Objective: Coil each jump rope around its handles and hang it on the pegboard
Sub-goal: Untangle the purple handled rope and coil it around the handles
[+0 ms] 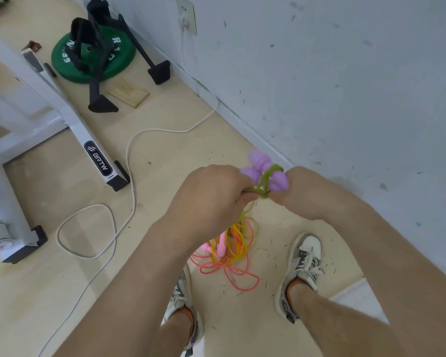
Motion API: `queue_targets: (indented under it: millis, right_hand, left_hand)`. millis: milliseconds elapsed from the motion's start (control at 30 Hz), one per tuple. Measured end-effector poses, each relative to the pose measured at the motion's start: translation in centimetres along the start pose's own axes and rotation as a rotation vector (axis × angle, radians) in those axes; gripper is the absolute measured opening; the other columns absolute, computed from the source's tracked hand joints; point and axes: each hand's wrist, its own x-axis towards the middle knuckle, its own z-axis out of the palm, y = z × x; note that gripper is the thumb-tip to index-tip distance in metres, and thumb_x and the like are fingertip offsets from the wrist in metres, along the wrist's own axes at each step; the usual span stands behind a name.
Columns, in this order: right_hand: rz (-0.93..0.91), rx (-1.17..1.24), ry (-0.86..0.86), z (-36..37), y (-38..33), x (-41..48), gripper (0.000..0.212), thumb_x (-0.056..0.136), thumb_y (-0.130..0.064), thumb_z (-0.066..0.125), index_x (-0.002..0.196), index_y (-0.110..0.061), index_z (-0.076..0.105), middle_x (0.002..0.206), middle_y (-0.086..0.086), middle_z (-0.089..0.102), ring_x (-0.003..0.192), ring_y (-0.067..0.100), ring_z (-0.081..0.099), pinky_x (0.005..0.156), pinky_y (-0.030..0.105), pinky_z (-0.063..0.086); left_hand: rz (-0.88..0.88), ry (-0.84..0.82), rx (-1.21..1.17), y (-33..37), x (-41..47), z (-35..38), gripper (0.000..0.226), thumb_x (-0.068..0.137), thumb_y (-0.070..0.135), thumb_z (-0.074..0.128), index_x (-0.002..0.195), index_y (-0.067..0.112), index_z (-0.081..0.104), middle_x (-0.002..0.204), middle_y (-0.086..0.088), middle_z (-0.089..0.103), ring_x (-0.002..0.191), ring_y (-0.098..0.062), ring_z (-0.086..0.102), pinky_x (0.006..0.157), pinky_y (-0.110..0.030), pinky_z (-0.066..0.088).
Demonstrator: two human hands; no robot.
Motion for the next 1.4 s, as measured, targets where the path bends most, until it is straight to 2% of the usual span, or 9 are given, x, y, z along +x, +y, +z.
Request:
queue_targets:
  millis: [367, 567, 667, 767, 900, 1033, 1167, 1267, 1400]
  right_hand:
    - [-0.149, -0.313, -0.547, 1.3, -1.8, -1.4, 0.032, 0.084, -0.018, 0.066, 0.058, -0.012, 0.049, 0.052, 0.002, 0.050, 0.045, 0.021, 0.042, 0.046, 0.024, 0.039]
    - [-0.330, -0.179, -0.605, -0.3, -2.8, -2.6, 0.035, 0.082, -0.019, 0.076, 0.059, -0.015, 0.050, 0.052, -0.003, 0.046, 0.054, 0.019, 0.044, 0.054, 0.028, 0.036]
    - [-0.402, -0.063, -0.660, -0.7, -3.1, -3.1, 0.030, 0.077, -0.022, 0.082, 0.062, -0.018, 0.057, 0.058, 0.005, 0.051, 0.056, 0.020, 0.045, 0.057, 0.032, 0.039]
    - [-0.451, 0.134, -0.638, -1.9, -3.2, -3.6, 0.025, 0.070, -0.029, 0.083, 0.060, -0.023, 0.062, 0.052, 0.003, 0.044, 0.047, 0.018, 0.037, 0.048, 0.027, 0.033]
    - [-0.332, 0.526, -0.427, -3.1, -2.3, -3.5, 0.020, 0.073, -0.013, 0.077, 0.059, -0.019, 0.065, 0.046, -0.002, 0.035, 0.041, 0.011, 0.024, 0.041, 0.017, 0.017]
    - [-0.097, 0.657, -0.138, -2.5, -1.4, -2.1, 0.030, 0.082, -0.001, 0.068, 0.059, -0.016, 0.054, 0.051, -0.001, 0.038, 0.041, 0.009, 0.024, 0.043, 0.020, 0.014]
    - [0.016, 0.463, 0.089, -1.1, -1.2, -1.1, 0.024, 0.076, -0.004, 0.066, 0.062, -0.015, 0.049, 0.050, -0.006, 0.045, 0.042, 0.012, 0.035, 0.042, 0.020, 0.025]
    - [0.030, 0.152, 0.268, -0.5, -0.8, -0.3, 0.021, 0.075, -0.009, 0.065, 0.063, -0.013, 0.048, 0.059, -0.002, 0.045, 0.057, 0.021, 0.044, 0.049, 0.027, 0.032]
    - [-0.016, -0.264, 0.206, 1.7, -1.3, 0.0, 0.026, 0.083, -0.015, 0.056, 0.065, -0.017, 0.038, 0.067, 0.002, 0.046, 0.072, 0.029, 0.051, 0.053, 0.026, 0.033]
  left_hand:
    - [0.016, -0.009, -0.334, -2.1, -0.3, 0.3, 0.015, 0.075, 0.029, 0.068, 0.088, 0.029, 0.075, 0.066, 0.024, 0.056, 0.070, 0.008, 0.052, 0.063, -0.012, 0.037]
    - [-0.163, -0.192, -0.761, -2.9, -0.7, -0.5, 0.028, 0.084, 0.034, 0.061, 0.084, 0.009, 0.074, 0.072, -0.012, 0.063, 0.067, -0.027, 0.054, 0.067, -0.034, 0.046]
    - [-0.214, -0.418, -0.972, -3.1, -1.2, -1.1, 0.051, 0.087, 0.035, 0.057, 0.081, -0.015, 0.061, 0.065, -0.010, 0.050, 0.060, -0.017, 0.040, 0.058, -0.026, 0.036]
    - [-0.426, -0.362, -1.051, -4.1, -1.4, 0.9, 0.031, 0.090, 0.018, 0.058, 0.073, -0.007, 0.057, 0.063, -0.005, 0.060, 0.048, -0.009, 0.050, 0.051, -0.014, 0.041]
    - [-0.330, -0.195, -0.906, -2.5, -0.6, 1.4, 0.029, 0.090, 0.019, 0.049, 0.061, 0.014, 0.046, 0.046, 0.009, 0.042, 0.041, -0.006, 0.034, 0.043, -0.017, 0.028]
    - [-0.190, -0.137, -0.503, 0.2, 0.1, 1.0, 0.026, 0.101, 0.030, 0.041, 0.092, 0.015, 0.060, 0.052, 0.011, 0.043, 0.052, -0.008, 0.039, 0.054, -0.026, 0.028]
    - [-0.112, -0.143, 0.060, 1.0, 0.2, 0.6, 0.025, 0.101, 0.036, 0.036, 0.093, 0.018, 0.050, 0.062, 0.006, 0.028, 0.068, -0.020, 0.033, 0.061, -0.032, 0.025]
    - [-0.024, -0.116, 0.150, 2.0, 0.0, 0.4, 0.021, 0.101, 0.035, 0.033, 0.085, 0.023, 0.039, 0.068, 0.002, 0.032, 0.071, -0.023, 0.036, 0.062, -0.032, 0.028]
    - [0.000, -0.110, 0.155, 2.0, 0.1, 0.5, 0.015, 0.099, 0.028, 0.041, 0.092, 0.020, 0.052, 0.085, 0.001, 0.048, 0.079, -0.020, 0.048, 0.063, -0.032, 0.030]
